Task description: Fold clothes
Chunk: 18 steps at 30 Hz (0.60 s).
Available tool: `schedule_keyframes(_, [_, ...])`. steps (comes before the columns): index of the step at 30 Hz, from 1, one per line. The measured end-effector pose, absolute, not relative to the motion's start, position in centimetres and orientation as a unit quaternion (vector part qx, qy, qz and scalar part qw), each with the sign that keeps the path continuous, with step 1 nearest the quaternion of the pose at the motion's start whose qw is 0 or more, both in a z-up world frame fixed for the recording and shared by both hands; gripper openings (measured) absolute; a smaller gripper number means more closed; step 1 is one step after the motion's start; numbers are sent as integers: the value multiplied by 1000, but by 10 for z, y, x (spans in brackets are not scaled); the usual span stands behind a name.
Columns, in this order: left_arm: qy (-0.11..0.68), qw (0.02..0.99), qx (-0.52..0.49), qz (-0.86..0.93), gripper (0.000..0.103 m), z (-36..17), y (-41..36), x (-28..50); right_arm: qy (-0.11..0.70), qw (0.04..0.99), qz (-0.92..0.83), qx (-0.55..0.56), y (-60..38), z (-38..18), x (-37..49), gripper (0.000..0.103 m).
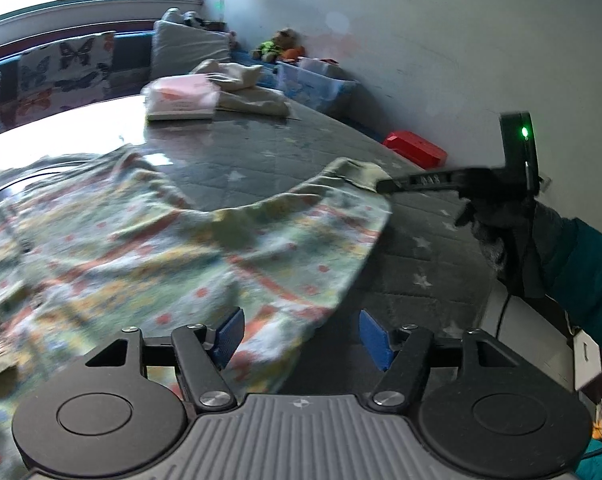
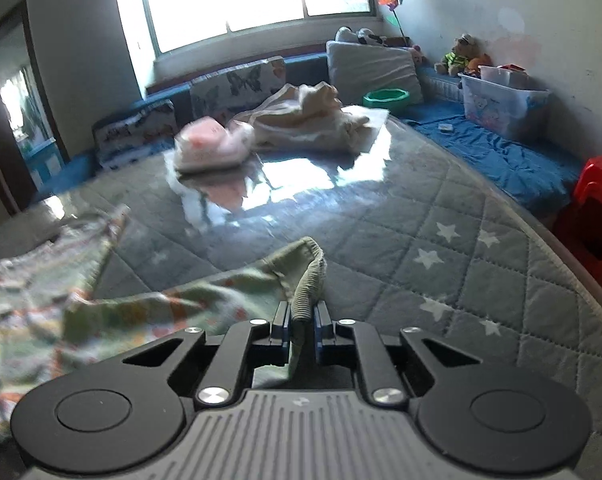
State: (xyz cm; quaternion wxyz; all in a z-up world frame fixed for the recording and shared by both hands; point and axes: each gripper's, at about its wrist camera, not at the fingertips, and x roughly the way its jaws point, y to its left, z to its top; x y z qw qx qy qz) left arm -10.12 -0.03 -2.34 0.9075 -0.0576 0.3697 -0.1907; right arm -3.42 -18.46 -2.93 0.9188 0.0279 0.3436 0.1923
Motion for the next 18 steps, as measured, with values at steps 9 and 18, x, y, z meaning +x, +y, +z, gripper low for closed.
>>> schedule_keyframes(9, [375,898,-61,-220,70,-38,-24,-89,291,914,279,51,-159,30,-56,9])
schedule_keyframes(18, [345,910,-98,-210,72,-27,3,-117,247,874,418,30,-81,97,-81,8])
